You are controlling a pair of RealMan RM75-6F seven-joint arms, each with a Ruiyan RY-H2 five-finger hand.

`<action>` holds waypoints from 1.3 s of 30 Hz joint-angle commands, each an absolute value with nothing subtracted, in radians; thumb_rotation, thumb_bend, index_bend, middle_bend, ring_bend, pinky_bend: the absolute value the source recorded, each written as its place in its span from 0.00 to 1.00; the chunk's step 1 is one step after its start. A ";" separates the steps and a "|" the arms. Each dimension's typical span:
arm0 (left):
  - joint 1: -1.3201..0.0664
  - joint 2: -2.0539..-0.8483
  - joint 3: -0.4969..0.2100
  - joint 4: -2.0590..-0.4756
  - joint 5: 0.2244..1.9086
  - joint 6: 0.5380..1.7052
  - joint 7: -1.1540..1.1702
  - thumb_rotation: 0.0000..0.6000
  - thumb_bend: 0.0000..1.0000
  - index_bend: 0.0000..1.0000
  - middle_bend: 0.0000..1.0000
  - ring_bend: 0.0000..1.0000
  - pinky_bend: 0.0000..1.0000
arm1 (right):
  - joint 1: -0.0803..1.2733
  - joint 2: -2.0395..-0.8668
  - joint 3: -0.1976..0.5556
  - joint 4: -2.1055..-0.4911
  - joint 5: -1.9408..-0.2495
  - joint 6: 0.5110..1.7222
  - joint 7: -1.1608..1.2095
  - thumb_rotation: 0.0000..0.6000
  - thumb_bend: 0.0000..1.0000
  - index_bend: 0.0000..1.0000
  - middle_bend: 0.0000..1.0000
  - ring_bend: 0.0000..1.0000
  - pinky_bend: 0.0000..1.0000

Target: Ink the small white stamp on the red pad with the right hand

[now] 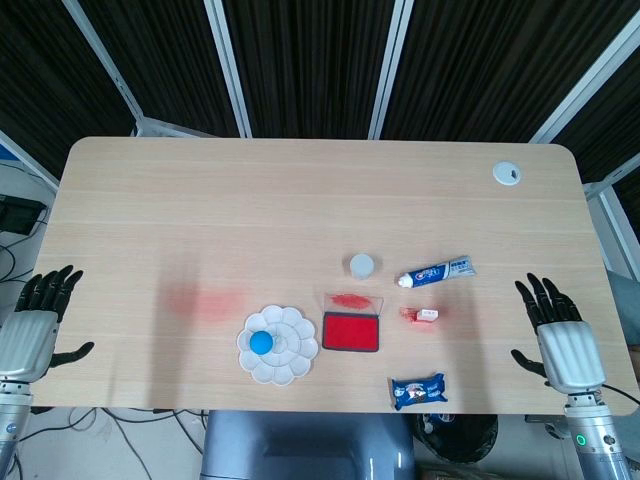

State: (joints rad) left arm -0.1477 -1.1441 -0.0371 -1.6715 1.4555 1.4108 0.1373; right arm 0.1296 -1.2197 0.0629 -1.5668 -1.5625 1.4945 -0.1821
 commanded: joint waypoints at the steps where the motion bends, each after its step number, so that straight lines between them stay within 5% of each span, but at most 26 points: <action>1: -0.150 -1.145 -0.038 -1.671 1.454 1.407 0.134 1.00 0.00 0.00 0.00 0.00 0.00 | 0.134 -1.220 0.064 -1.585 -1.563 1.490 -0.187 1.00 0.05 0.00 0.00 0.00 0.19; 12: -0.155 -1.136 -0.042 -1.672 1.440 1.390 0.108 1.00 0.00 0.00 0.00 0.00 0.00 | 0.197 -1.236 0.101 -1.712 -1.485 1.379 -0.321 1.00 0.09 0.01 0.03 0.00 0.19; 26: -0.163 -1.120 -0.041 -1.680 1.435 1.369 0.089 1.00 0.00 0.00 0.00 0.00 0.00 | 0.336 -1.431 0.170 -1.709 -1.294 1.219 -0.558 1.00 0.17 0.30 0.27 0.19 0.22; 39: -0.172 -1.107 -0.042 -1.690 1.418 1.342 0.068 1.00 0.00 0.00 0.00 0.00 0.00 | 0.395 -1.556 0.189 -1.599 -1.170 1.173 -0.622 1.00 0.25 0.38 0.31 0.21 0.22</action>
State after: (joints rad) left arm -0.1716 -1.1075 -0.0414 -1.6893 1.4190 1.3422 0.0685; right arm 0.3875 -1.5447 0.1854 -1.6109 -1.1805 1.1796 -0.6195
